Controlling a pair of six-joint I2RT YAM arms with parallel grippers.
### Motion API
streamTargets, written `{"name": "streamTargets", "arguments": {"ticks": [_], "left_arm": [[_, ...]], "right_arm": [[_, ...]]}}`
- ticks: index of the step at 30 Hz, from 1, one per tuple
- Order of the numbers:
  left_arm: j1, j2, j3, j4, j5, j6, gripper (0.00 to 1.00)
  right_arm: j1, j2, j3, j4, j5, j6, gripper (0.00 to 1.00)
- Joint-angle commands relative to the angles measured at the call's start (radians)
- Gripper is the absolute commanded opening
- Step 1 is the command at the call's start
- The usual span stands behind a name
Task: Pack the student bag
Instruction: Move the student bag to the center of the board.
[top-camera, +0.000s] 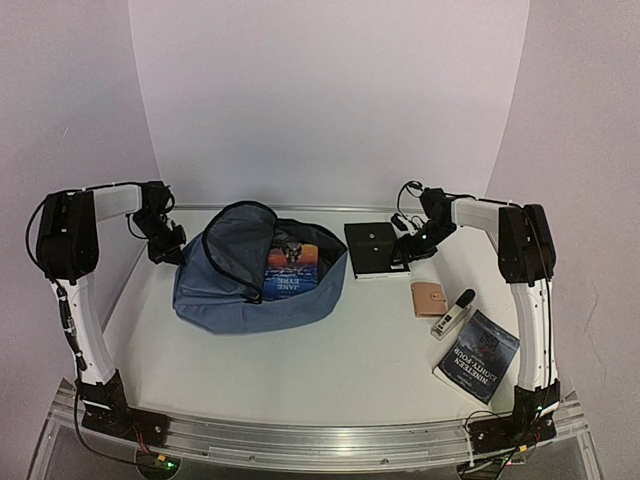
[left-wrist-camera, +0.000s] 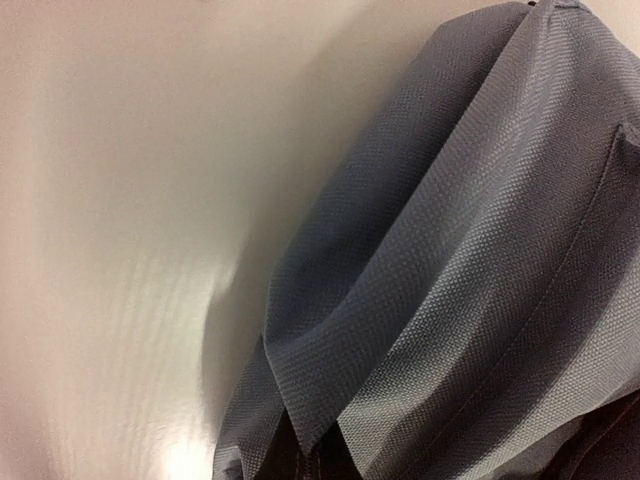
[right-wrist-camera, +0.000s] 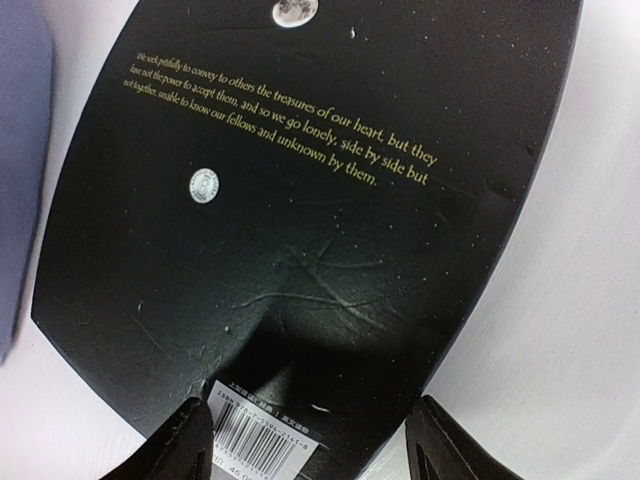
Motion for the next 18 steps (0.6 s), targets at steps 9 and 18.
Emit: {"name": "streamTargets", "arguments": {"ticks": [9,18], "left_arm": [[0.166,-0.115,0.142,-0.276,-0.534,0.009,0.09],[0.154,-0.281,0.268,-0.178,-0.318,0.017,0.59]], "right_arm": [[0.043,0.027,-0.078,-0.119,0.047,-0.034,0.65],[0.137,-0.005,-0.13,-0.111,0.081,-0.079,0.64]]}}
